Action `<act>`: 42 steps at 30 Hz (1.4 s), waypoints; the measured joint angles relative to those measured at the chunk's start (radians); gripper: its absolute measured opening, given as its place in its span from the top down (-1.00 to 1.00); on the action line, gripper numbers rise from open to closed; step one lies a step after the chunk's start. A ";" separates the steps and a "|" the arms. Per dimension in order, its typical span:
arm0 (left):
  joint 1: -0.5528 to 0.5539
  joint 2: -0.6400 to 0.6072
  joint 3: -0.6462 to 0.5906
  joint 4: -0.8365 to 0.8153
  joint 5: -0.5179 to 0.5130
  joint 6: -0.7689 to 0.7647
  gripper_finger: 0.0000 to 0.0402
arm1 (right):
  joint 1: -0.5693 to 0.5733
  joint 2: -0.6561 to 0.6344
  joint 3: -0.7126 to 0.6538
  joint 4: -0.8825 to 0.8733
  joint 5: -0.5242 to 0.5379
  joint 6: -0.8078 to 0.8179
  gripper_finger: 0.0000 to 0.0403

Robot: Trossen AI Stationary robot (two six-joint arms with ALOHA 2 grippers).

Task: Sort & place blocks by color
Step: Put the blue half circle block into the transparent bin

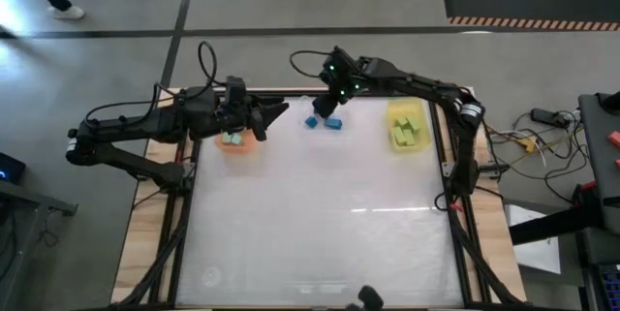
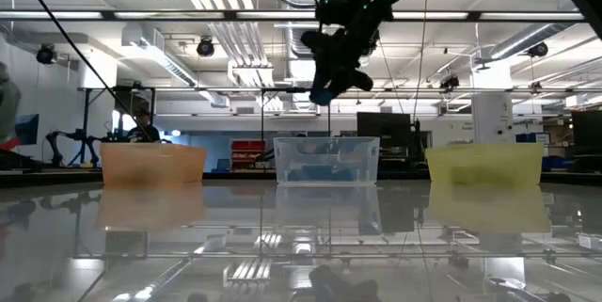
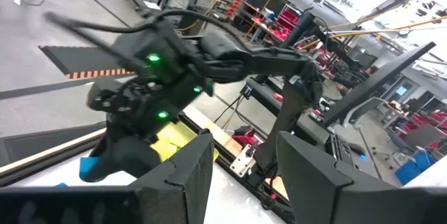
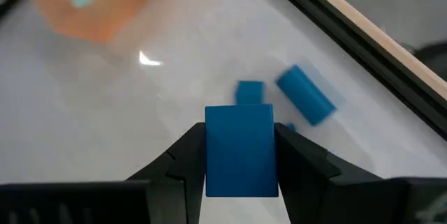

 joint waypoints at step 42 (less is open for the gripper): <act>0.000 0.002 0.000 -0.002 -0.022 -0.001 0.30 | -0.054 0.235 0.076 -0.101 0.028 -0.024 0.28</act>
